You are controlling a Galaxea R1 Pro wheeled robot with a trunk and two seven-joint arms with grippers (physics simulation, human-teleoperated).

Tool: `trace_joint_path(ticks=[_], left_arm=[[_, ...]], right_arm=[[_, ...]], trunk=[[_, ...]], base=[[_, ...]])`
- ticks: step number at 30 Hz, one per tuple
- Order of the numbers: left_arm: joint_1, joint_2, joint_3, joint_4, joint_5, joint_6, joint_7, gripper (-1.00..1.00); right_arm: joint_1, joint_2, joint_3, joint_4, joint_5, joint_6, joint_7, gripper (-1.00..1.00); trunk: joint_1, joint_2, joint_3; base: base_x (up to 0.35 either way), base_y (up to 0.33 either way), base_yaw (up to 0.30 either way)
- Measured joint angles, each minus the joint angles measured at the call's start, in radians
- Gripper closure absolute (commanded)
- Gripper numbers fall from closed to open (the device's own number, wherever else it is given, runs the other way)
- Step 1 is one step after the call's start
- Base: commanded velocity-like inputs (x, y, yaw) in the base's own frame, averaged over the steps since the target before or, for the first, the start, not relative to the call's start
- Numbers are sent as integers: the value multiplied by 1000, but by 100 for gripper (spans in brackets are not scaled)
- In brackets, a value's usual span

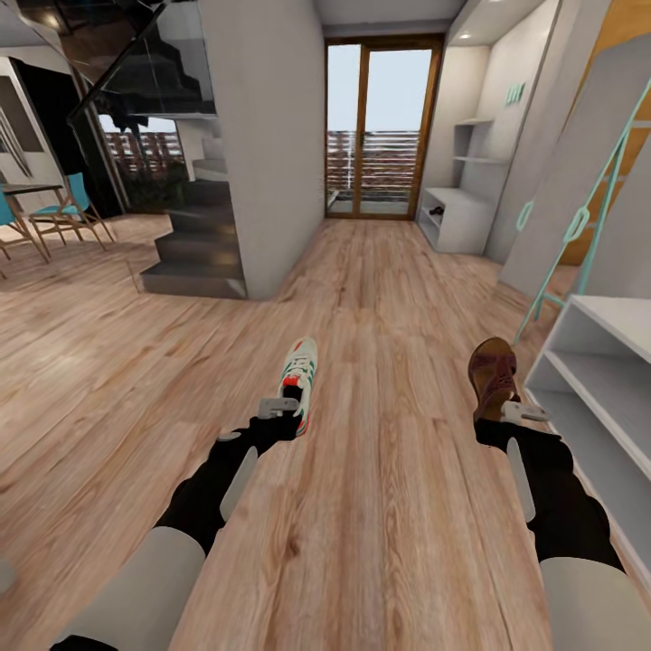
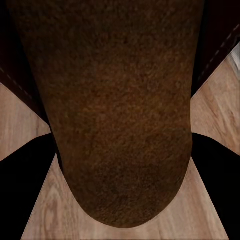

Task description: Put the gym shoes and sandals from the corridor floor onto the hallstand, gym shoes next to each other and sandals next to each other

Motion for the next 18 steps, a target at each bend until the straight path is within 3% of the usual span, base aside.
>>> trace_joint_path(ticks=[18], left_arm=[[0, 0, 0, 0, 0, 0, 0, 100]], right_arm=[[0, 0, 1, 0, -2, -1, 0, 100]], trunk=[[0, 0, 5]], base=[[346, -87, 0]])
